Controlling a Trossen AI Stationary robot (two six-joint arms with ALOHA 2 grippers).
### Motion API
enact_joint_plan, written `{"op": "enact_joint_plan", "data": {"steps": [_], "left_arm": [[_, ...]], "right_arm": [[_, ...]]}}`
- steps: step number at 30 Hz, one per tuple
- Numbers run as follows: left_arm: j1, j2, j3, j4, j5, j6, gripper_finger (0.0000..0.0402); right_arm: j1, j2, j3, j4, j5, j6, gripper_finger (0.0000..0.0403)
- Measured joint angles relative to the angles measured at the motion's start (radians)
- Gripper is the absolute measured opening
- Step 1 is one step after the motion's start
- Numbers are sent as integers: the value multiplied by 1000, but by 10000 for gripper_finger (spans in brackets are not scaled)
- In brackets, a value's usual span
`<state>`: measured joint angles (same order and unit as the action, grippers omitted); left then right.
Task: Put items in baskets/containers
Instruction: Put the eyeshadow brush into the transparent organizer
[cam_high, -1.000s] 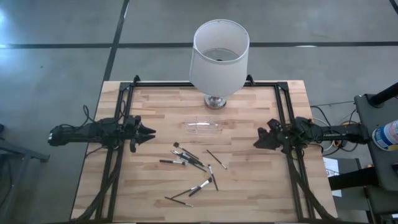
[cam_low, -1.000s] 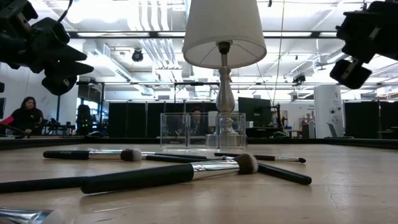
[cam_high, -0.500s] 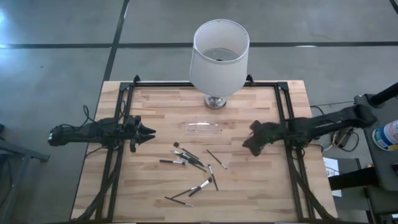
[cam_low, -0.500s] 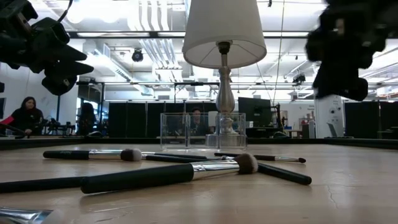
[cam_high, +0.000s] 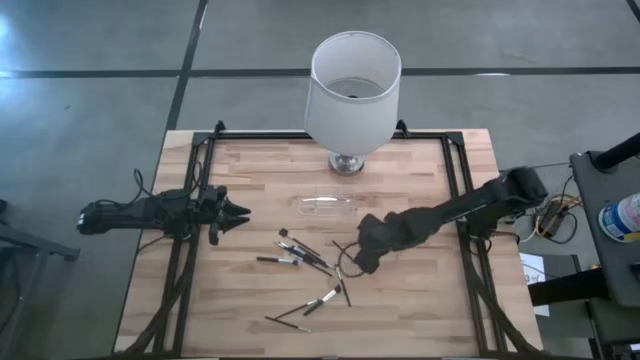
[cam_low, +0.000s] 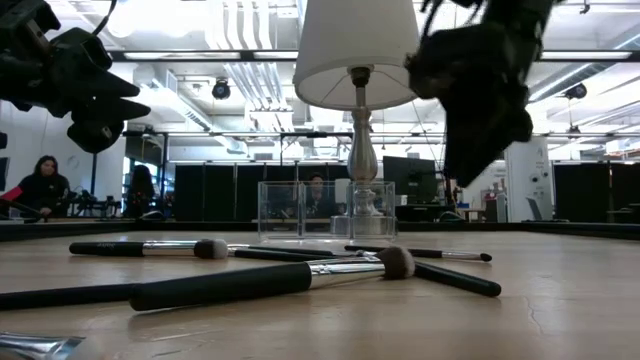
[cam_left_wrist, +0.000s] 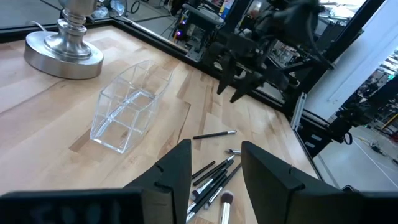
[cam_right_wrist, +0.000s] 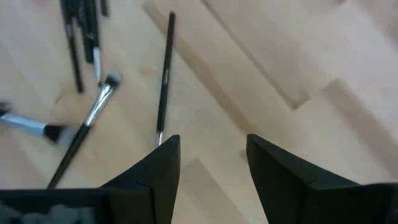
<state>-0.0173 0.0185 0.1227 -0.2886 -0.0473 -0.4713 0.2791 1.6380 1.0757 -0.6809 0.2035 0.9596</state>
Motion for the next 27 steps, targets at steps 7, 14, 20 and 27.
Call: {"op": "enact_joint_plan", "data": {"steps": [7, 14, 20, 27], "left_arm": [[0, 2, 0, 0, 6, -72, 133], [0, 5, 0, 3, 6, -385, 133], [0, 6, 0, 4, 1, -389, 133], [0, 6, 0, 31, -75, -395, 133]], "right_arm": [[25, 150, 103, 2, 9, 26, 178], [35, 231, 149, 11, -3, 7, 171], [40, 230, 125, 85, -45, 14, 161], [38, 230, 58, 148, -52, 49, 155]]}}
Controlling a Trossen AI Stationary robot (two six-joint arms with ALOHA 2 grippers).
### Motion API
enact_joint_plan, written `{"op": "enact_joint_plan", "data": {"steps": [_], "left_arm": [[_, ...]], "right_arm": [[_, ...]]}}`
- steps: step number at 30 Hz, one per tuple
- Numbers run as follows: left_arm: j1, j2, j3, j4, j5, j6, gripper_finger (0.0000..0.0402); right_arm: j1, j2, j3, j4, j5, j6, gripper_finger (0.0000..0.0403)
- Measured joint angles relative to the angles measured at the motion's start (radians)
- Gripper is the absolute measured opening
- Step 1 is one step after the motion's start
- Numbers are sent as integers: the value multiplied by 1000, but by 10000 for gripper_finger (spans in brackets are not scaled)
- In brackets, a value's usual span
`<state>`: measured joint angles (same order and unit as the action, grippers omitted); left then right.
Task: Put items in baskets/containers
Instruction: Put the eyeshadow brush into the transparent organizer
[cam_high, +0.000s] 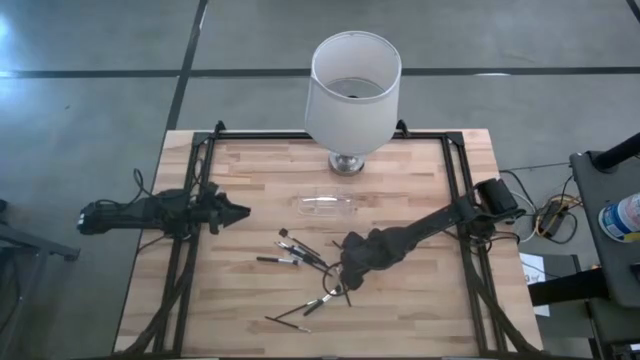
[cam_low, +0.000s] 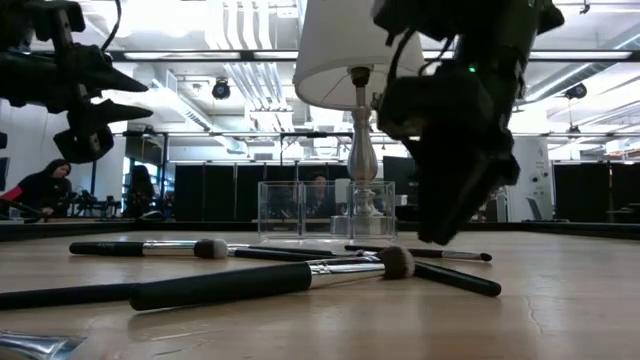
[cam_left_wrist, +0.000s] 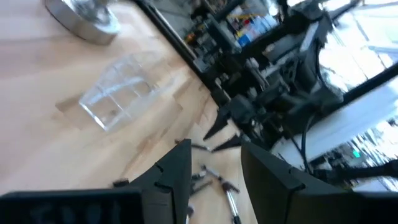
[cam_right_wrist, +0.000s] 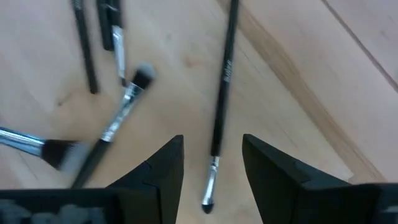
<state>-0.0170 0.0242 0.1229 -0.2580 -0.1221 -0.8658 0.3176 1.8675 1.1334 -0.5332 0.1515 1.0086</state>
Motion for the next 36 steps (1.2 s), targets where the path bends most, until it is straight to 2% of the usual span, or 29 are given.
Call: {"op": "enact_joint_plan", "data": {"steps": [7, 13, 19, 30, 36], "left_arm": [[0, 17, 0, 79, -17, 28, 133], [-1, 144, 1, 90, 47, 117, 130], [-7, 350, 67, 149, 64, 339, 124], [-9, 778, 299, 156, 76, 756, 124], [-11, 1040, 460, 166, 75, 965, 124]], "right_arm": [[-1, -1, -61, 107, 4, -4, 155], [-1, -6, -109, 139, 32, -21, 146], [0, -5, -123, 145, 35, -96, 129], [18, -5, -176, 192, 49, -63, 86], [49, -5, -189, 203, 88, -85, 81]]}}
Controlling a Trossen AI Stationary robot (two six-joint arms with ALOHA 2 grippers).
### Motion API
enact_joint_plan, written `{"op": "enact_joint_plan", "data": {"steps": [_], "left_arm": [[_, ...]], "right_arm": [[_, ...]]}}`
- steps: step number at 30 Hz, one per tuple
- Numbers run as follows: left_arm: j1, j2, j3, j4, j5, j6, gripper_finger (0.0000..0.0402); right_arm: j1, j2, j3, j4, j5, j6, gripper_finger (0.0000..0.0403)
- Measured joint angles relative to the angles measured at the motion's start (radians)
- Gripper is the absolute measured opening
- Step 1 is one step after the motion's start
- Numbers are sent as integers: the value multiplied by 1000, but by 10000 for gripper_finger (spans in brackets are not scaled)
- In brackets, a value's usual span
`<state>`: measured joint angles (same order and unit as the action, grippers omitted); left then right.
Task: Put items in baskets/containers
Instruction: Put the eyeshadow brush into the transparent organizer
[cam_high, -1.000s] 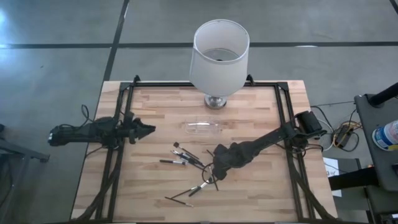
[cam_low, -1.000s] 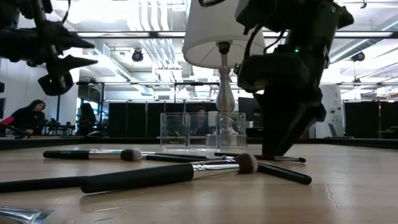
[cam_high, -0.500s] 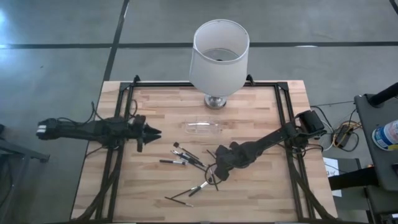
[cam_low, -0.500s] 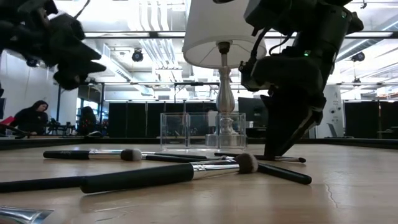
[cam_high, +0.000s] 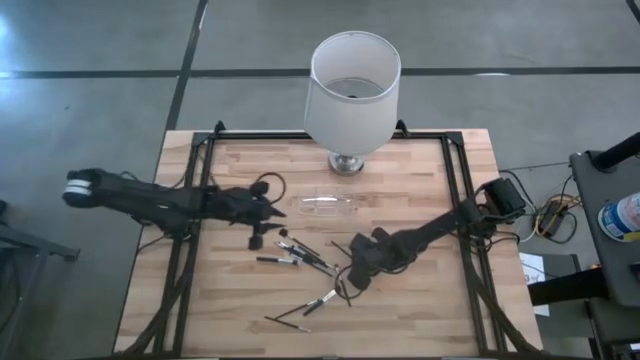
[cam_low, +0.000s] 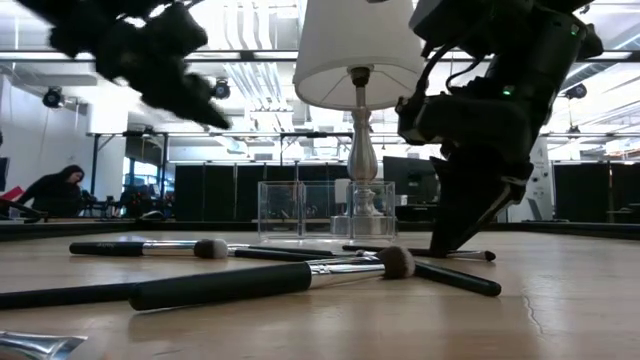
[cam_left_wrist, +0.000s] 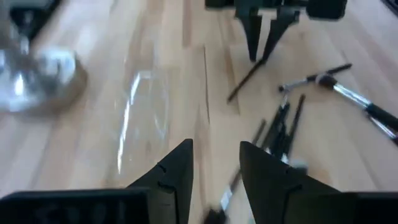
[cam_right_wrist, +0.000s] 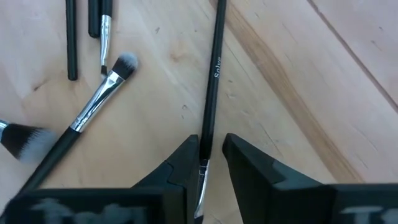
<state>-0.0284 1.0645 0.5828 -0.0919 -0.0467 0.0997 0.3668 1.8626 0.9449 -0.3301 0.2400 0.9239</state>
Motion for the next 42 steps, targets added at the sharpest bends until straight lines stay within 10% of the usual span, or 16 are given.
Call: {"op": "enact_joint_plan", "data": {"steps": [25, 36, 42], "left_arm": [[-63, 756, 485, 38, 91, 269, 123], [-46, 795, 552, 29, 97, 67, 12], [12, 806, 531, 56, 258, -421, 1]], "right_arm": [[6, -3, -15, 0, -2, -10, 14], [7, -3, -7, -7, 9, -20, 14], [7, -3, -7, -5, 12, 15, 13]]}}
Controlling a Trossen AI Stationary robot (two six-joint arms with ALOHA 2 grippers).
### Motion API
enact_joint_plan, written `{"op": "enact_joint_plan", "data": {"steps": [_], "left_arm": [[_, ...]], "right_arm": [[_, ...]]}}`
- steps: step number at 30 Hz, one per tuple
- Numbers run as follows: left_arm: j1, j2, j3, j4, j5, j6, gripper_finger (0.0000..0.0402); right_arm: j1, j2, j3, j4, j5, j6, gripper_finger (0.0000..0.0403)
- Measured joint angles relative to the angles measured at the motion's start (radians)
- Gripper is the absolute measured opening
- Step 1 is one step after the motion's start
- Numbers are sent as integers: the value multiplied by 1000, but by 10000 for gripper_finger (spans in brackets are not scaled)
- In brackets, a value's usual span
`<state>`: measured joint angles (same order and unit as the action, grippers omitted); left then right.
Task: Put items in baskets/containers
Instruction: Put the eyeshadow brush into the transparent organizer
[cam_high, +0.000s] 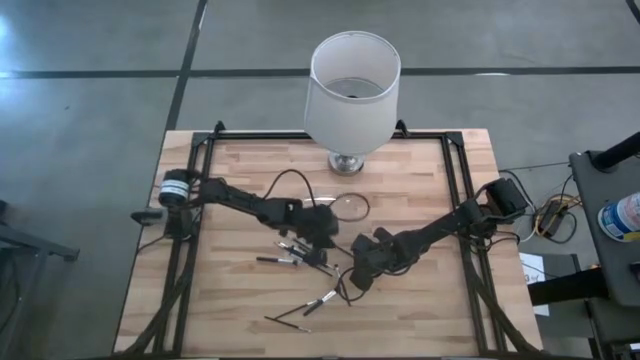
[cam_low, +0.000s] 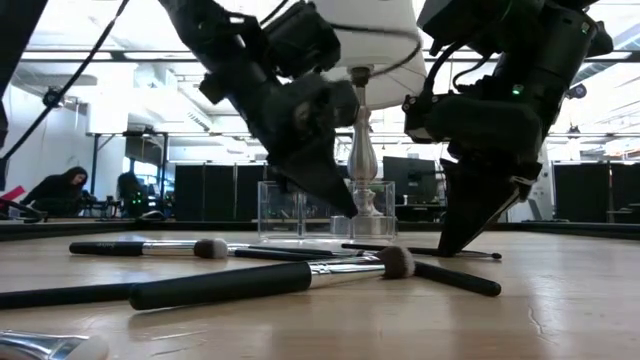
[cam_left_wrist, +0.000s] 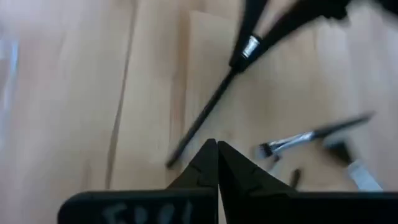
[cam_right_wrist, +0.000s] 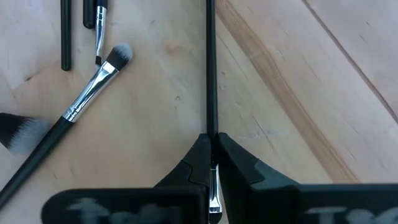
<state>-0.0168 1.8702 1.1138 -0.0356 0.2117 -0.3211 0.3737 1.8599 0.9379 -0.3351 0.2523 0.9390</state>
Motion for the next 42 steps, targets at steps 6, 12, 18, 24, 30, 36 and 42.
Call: {"op": "enact_joint_plan", "data": {"steps": [6, 12, 18, 24, 30, 36, 42], "left_arm": [[54, 9, -29, 116, 122, -264, 0], [61, 45, -31, 118, 196, -361, 0], [59, 74, -31, 115, 98, -391, 0], [59, 77, -31, 114, 44, -383, 0], [56, 76, -31, 121, 65, -336, 0], [27, 68, -31, 123, 14, 5, 0], [1, 69, -32, 124, -103, 280, 0]], "right_arm": [[0, 0, 0, 4, 2, -20, 13], [0, 1, 5, -1, 2, -26, 13], [0, 1, 5, -1, 2, -14, 13], [-1, -4, 5, -1, 2, -7, 13], [-1, -4, 5, -1, 2, -7, 13], [-1, -4, 5, -1, 2, -8, 13], [-1, -4, 5, -1, 2, -8, 13]]}}
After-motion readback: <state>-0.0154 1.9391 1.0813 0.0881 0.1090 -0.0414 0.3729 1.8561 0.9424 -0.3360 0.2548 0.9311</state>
